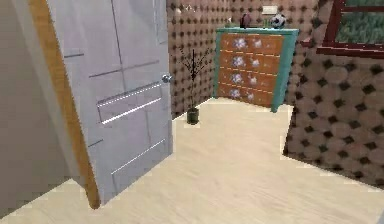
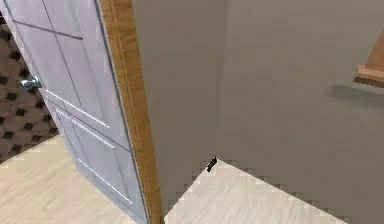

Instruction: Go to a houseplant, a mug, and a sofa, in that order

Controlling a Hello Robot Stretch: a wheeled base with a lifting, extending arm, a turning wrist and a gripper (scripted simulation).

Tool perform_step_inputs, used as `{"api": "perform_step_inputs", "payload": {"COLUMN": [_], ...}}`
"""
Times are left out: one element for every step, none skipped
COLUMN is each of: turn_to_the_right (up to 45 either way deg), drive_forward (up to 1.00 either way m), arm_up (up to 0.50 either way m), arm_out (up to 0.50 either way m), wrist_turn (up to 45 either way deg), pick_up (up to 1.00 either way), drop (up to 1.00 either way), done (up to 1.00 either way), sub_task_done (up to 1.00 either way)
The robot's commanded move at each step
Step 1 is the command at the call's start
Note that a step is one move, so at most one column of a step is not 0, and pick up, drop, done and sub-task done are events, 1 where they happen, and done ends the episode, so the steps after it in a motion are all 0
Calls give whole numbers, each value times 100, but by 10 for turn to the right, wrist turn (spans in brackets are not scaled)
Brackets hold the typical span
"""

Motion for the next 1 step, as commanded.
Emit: {"api": "perform_step_inputs", "payload": {"turn_to_the_right": [90], "drive_forward": [0], "arm_up": [0], "arm_out": [0], "wrist_turn": [0], "pick_up": [0], "drop": [0], "done": [0], "sub_task_done": [0]}}
